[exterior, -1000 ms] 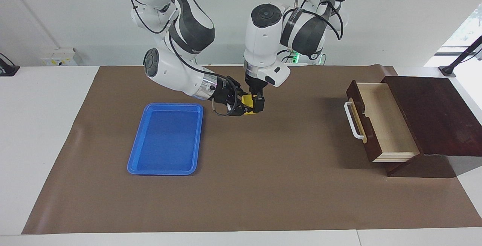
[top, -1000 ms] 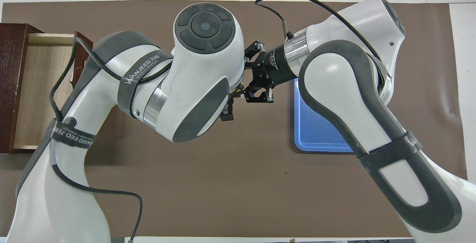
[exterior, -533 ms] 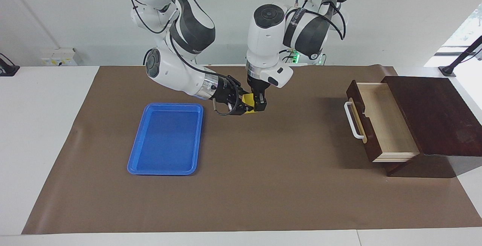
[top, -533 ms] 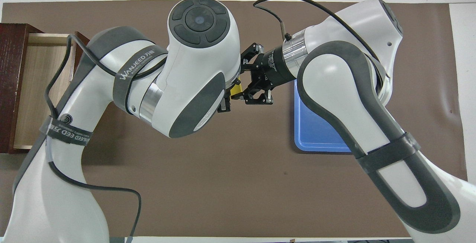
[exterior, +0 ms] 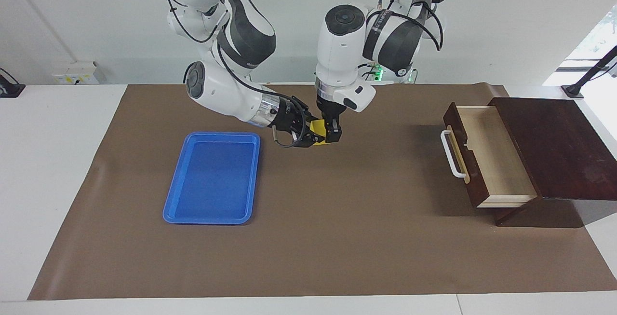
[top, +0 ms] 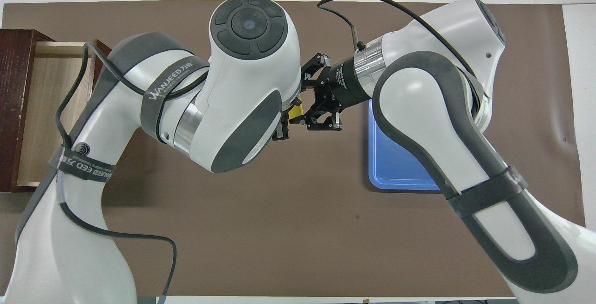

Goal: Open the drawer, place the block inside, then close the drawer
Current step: 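Grasp the cube with the left gripper while the right gripper opens, then carry the cube into the drawer with the left gripper while the right gripper withdraws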

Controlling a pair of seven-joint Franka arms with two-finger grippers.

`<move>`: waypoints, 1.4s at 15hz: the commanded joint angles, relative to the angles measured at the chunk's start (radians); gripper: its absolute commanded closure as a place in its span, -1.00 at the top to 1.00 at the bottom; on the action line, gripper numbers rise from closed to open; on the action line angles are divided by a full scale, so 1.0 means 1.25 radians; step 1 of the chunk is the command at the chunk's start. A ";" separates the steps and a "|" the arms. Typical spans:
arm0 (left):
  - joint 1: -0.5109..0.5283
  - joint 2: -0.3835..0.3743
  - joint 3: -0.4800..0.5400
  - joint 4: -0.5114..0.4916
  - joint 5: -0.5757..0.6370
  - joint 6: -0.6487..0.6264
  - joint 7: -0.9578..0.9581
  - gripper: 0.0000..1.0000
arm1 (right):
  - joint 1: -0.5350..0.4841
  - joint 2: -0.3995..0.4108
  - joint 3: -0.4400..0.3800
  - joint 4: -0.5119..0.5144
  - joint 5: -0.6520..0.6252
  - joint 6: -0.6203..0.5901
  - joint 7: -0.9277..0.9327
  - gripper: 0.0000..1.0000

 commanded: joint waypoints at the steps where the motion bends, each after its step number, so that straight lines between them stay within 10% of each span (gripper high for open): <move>1: -0.008 0.005 0.002 0.019 0.006 -0.017 0.001 -1.00 | -0.013 -0.007 -0.001 0.000 0.014 0.012 0.050 1.00; 13: 0.032 -0.007 0.015 0.017 0.013 -0.113 0.166 -1.00 | -0.117 -0.015 -0.019 0.016 -0.108 -0.032 -0.071 1.00; 21: 0.322 -0.214 0.011 -0.188 0.032 -0.072 0.492 -1.00 | -0.218 -0.053 -0.028 0.028 -0.310 -0.225 -0.581 1.00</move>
